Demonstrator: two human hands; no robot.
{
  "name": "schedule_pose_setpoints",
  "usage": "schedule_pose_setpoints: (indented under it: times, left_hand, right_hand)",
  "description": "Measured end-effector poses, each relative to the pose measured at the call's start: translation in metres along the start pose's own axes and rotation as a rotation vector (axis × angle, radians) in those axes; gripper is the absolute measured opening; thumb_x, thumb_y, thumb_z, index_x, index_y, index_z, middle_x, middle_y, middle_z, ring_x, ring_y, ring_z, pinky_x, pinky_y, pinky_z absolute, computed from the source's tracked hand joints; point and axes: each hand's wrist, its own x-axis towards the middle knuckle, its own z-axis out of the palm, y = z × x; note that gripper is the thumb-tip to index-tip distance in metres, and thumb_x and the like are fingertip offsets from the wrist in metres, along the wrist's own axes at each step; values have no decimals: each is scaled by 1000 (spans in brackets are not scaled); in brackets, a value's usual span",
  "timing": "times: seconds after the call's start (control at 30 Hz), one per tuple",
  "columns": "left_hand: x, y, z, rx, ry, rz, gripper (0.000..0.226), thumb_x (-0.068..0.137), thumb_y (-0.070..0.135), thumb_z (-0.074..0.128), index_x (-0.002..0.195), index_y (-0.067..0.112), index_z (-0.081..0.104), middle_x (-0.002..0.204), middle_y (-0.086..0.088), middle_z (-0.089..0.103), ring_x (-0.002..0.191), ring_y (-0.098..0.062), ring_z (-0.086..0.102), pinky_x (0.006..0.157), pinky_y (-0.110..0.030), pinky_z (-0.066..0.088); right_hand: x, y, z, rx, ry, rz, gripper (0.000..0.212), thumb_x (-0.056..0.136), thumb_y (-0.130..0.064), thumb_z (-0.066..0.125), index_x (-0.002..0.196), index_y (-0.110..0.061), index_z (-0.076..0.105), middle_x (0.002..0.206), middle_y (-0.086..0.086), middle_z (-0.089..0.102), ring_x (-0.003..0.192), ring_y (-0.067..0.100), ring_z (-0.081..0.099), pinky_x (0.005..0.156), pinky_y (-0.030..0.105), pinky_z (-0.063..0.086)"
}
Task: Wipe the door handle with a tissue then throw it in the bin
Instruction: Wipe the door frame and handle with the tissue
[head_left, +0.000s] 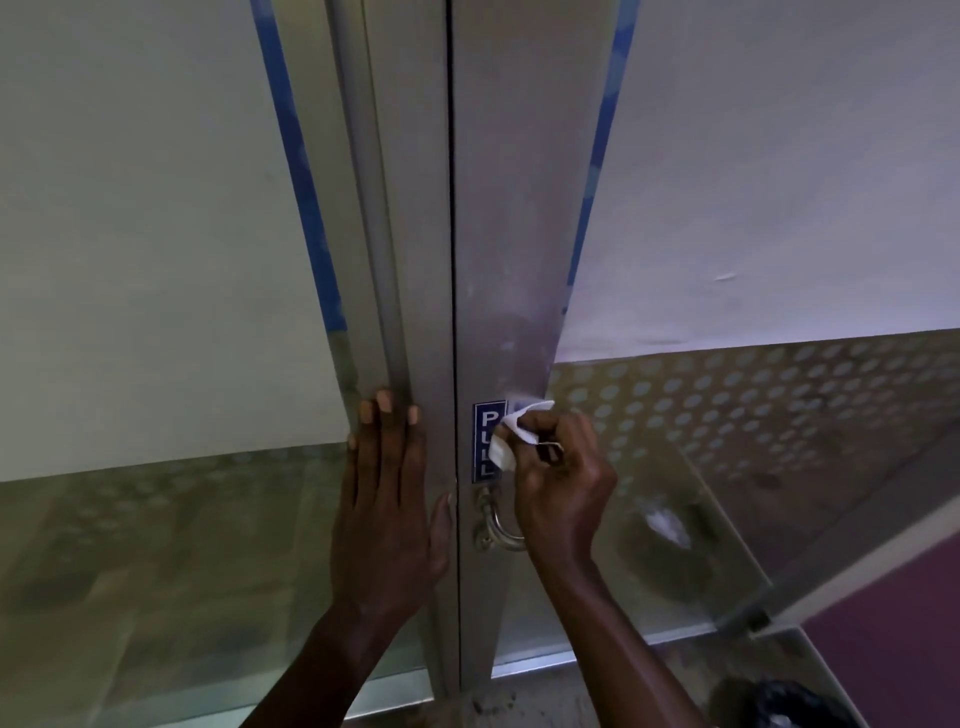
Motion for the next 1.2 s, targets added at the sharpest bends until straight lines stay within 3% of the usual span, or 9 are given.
schedule_pose_setpoints:
  times: [0.1, 0.27, 0.43, 0.6, 0.8, 1.0, 1.1, 1.2]
  left_hand:
    - [1, -2, 3, -8, 14, 23, 110, 92, 35, 71, 171, 10, -1, 181, -13, -12, 169, -29, -11, 136, -43, 6]
    - [-1, -8, 4, 2, 9, 43, 107, 93, 37, 69, 172, 9, 1, 181, -15, -10, 169, -30, -9, 136, -45, 8]
    - [-2, -9, 0, -15, -17, 58, 109, 93, 32, 76, 172, 8, 4, 181, -16, -7, 170, -33, -6, 136, -49, 14]
    - [-3, -8, 0, -44, -30, 38, 111, 91, 32, 78, 171, 8, 5, 181, -15, -8, 169, -32, -7, 135, -52, 15]
    - [-2, -6, -2, -63, -32, 14, 108, 90, 28, 80, 171, 4, 12, 181, -17, -5, 169, -34, -5, 136, -51, 13]
    - [-3, -2, -2, -76, -17, -1, 108, 90, 27, 80, 170, 4, 12, 181, -16, -8, 169, -31, -9, 135, -50, 12]
    - [-4, -1, -3, -82, -18, -9, 111, 89, 27, 82, 170, 4, 11, 181, -16, -7, 169, -32, -9, 136, -50, 12]
    - [-4, -1, -4, -80, -32, -10, 107, 90, 28, 80, 170, 3, 13, 181, -17, -5, 169, -32, -7, 133, -54, 20]
  right_hand:
    - [16, -14, 6, 51, 58, -41, 15, 81, 0, 92, 87, -6, 79, 92, 5, 67, 83, 15, 69, 68, 30, 59]
    - [-2, 1, 1, -64, -32, -89, 17, 82, -3, 91, 81, -9, 75, 87, 0, 67, 79, 10, 67, 64, 29, 57]
    - [-3, 2, -1, -40, -24, -2, 17, 83, -2, 89, 82, -11, 75, 88, 0, 72, 82, 13, 70, 66, 42, 60]
    - [25, -21, 0, 6, -3, -108, 18, 82, -3, 92, 83, -11, 75, 88, 3, 71, 81, 13, 68, 67, 24, 56]
    - [-6, 10, -5, -40, -89, 34, 21, 80, 4, 90, 78, -11, 74, 86, 3, 70, 80, 7, 68, 65, 42, 60]
    - [35, -26, -4, 49, -14, -62, 21, 79, 2, 91, 80, -10, 74, 86, 5, 71, 80, 8, 67, 69, 18, 53]
    - [29, -18, -2, 43, -33, -53, 20, 79, 2, 91, 78, -8, 74, 87, 7, 69, 80, 6, 67, 67, 21, 55]
    - [3, 3, -2, 5, -69, 85, 22, 76, 5, 92, 74, -7, 73, 84, 8, 69, 78, 1, 67, 67, 20, 53]
